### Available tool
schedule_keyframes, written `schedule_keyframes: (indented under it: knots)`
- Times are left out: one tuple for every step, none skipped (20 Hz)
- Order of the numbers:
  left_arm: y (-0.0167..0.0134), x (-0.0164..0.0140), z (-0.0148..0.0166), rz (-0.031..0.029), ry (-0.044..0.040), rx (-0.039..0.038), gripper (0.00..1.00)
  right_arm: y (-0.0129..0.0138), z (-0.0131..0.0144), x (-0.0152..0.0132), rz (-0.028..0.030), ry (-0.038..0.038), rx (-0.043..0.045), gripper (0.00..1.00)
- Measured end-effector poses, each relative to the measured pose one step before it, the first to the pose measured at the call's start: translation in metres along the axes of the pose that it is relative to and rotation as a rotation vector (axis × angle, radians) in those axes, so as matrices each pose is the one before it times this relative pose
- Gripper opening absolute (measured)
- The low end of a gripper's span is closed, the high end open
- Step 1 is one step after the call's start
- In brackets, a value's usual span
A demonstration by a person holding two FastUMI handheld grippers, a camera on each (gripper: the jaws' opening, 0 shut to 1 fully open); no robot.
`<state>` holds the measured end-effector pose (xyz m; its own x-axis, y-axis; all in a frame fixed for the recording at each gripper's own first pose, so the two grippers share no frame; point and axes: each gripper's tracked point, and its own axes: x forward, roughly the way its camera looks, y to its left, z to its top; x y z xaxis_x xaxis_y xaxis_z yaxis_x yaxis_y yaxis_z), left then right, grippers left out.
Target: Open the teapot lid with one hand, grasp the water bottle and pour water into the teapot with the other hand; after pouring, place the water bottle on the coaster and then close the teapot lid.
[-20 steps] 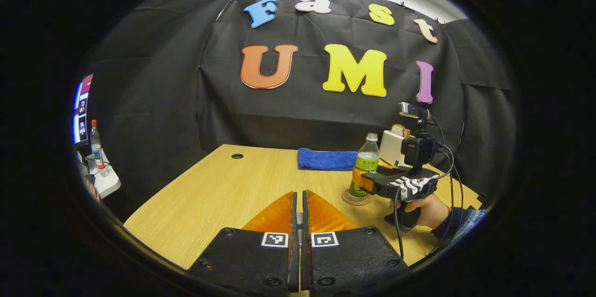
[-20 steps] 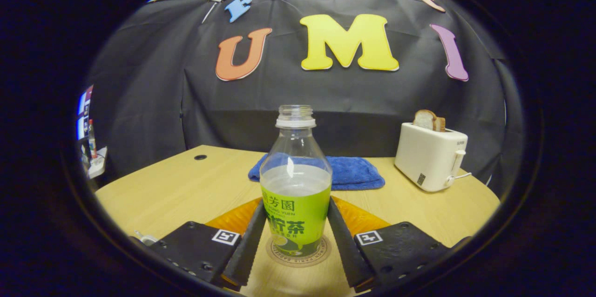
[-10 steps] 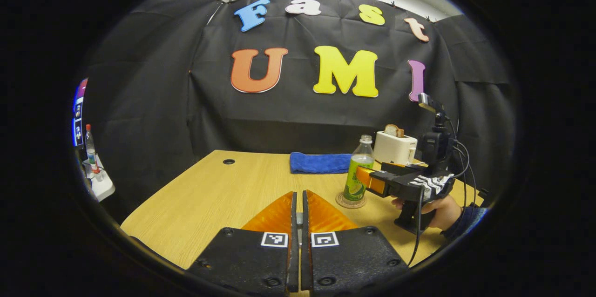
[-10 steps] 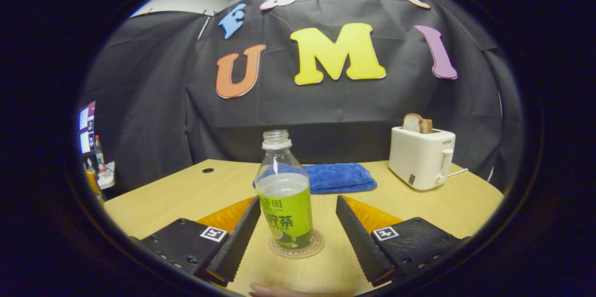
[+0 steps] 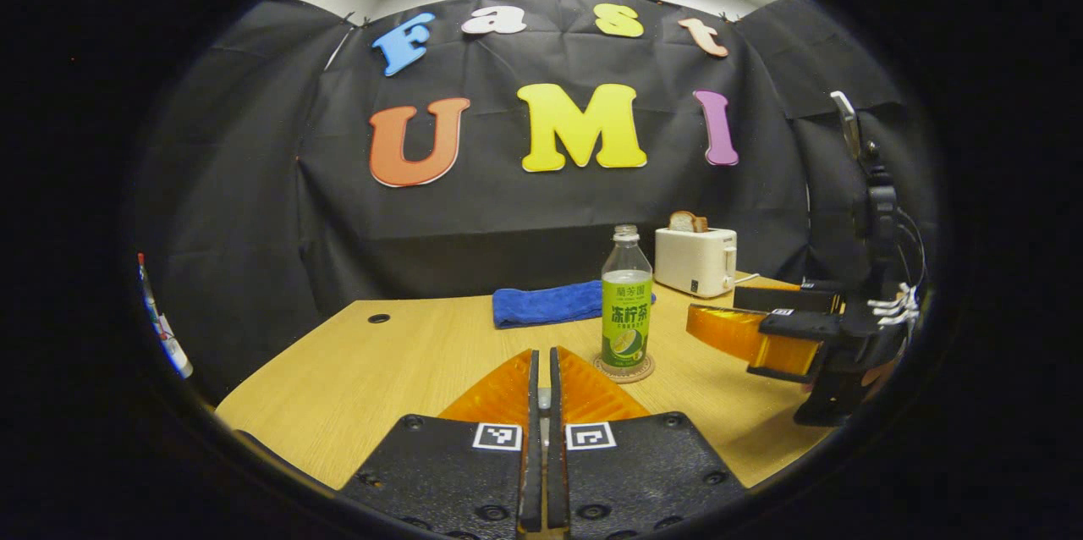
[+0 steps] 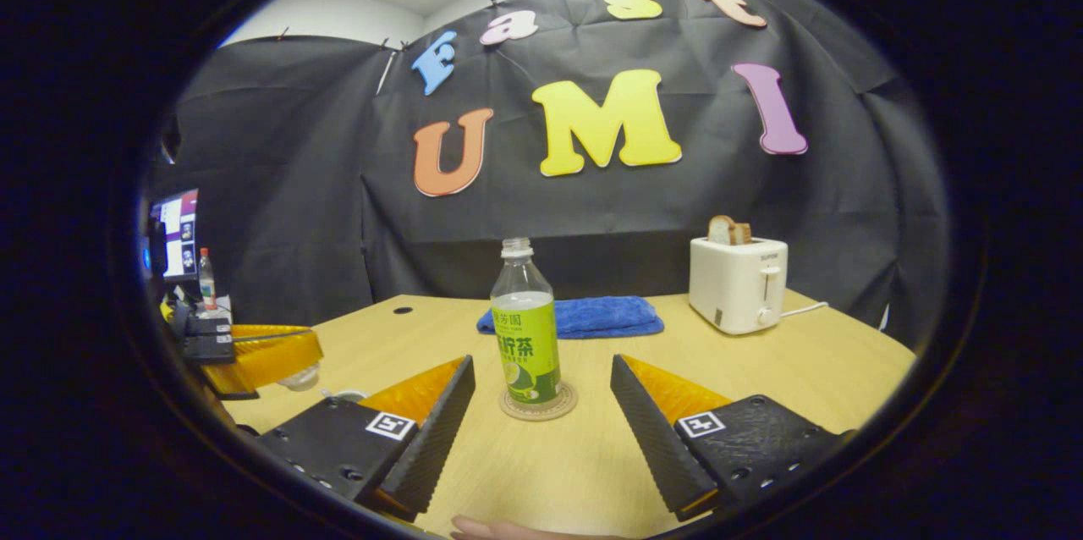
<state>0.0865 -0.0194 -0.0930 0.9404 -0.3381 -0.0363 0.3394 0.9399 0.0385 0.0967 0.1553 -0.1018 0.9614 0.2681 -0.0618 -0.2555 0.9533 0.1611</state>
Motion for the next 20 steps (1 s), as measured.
schedule_keyframes:
  knots:
    - [0.00249, 0.00299, -0.00396, 0.00104, 0.00245, -0.01034, 0.05, 0.00338, 0.00972, -0.00326, -0.00811, -0.01787, -0.01365, 0.96]
    - [0.00033, 0.00337, -0.00372, -0.00543, 0.00946, -0.02160, 0.05, -0.00198, 0.00236, -0.01057, 0.00690, -0.01772, -0.01929, 0.96]
    - [-0.00235, 0.00350, -0.00743, -0.00969, 0.02152, -0.01708, 0.05, -0.00291, 0.00140, -0.01166, -0.00298, -0.01567, -0.02160, 0.96]
    - [0.00138, 0.00310, -0.00676, 0.00353, 0.01695, -0.01162, 0.05, -0.00552, 0.00329, -0.01068, -0.00447, -0.01901, -0.02277, 0.93]
    - [0.00341, 0.00095, -0.00488, 0.00707, 0.01204, -0.00413, 0.05, -0.00359, 0.00209, -0.00926, 0.00216, -0.01209, -0.01438, 0.96]
    - [0.00376, 0.00274, -0.00456, 0.01173, 0.00921, -0.00836, 0.05, -0.00503, -0.00001, -0.00936, -0.00236, -0.00250, -0.01041, 0.94]
    - [0.00160, 0.00292, -0.00552, 0.00027, 0.01465, -0.01297, 0.05, -0.00412, -0.00013, -0.00893, 0.00738, -0.00853, -0.01037, 0.96]
    - [-0.00089, 0.00201, -0.00326, -0.00170, 0.01320, -0.01338, 0.05, -0.00190, 0.00957, -0.00438, 0.01279, -0.03268, -0.00824, 0.97]
    - [0.00045, 0.00172, 0.00026, 0.00816, -0.01336, 0.00290, 0.05, -0.00945, 0.00869, -0.00266, -0.02837, -0.00970, -0.01272, 0.96]
    - [0.00088, 0.00070, -0.00009, 0.00759, -0.00062, 0.00660, 0.05, -0.00889, 0.00655, -0.00138, -0.02405, -0.01098, -0.00145, 0.96]
    - [0.00015, -0.00097, 0.00208, 0.00870, -0.00719, 0.01546, 0.05, -0.00243, 0.00840, -0.00159, -0.00174, -0.02236, -0.00016, 0.95]
    - [0.00060, 0.00039, 0.00055, 0.01338, -0.00545, 0.00985, 0.05, 0.00122, 0.00442, -0.00325, 0.00213, -0.01254, -0.00527, 0.95]
    - [0.00169, 0.00174, -0.00066, 0.01608, -0.00222, 0.01773, 0.05, 0.00126, 0.00064, -0.00266, 0.00911, 0.00030, -0.01423, 0.95]
    - [0.00085, 0.00150, -0.00071, 0.01386, -0.00287, 0.01684, 0.05, 0.00070, -0.00346, -0.00321, 0.00558, 0.00954, -0.01191, 0.94]
    - [0.00185, 0.00105, 0.00145, 0.01888, -0.00488, 0.01271, 0.05, -0.00198, 0.00009, -0.00206, -0.00474, 0.00608, -0.00754, 0.94]
    - [0.00125, 0.00166, -0.00036, 0.02114, -0.00446, 0.01045, 0.05, -0.00161, 0.00278, -0.00115, -0.00483, -0.00249, -0.00301, 0.95]
    - [0.00062, 0.00190, 0.00082, 0.01550, -0.00829, 0.01234, 0.05, -0.00013, 0.00282, -0.00137, -0.00292, -0.00538, -0.00402, 0.95]
    - [0.00026, 0.00131, -0.00107, 0.01306, -0.00110, 0.01469, 0.05, -0.00136, 0.00154, -0.00003, -0.00516, -0.00619, -0.00096, 0.95]
    - [-0.00012, 0.00144, 0.00086, 0.00735, -0.00363, 0.00728, 0.06, -0.00158, 0.00148, -0.00050, -0.00579, -0.00341, 0.00204, 0.95]
    - [-0.00065, 0.00056, 0.00042, 0.00003, -0.00846, 0.00148, 0.06, -0.00026, -0.00049, 0.00030, -0.00347, 0.00051, 0.00228, 0.97]
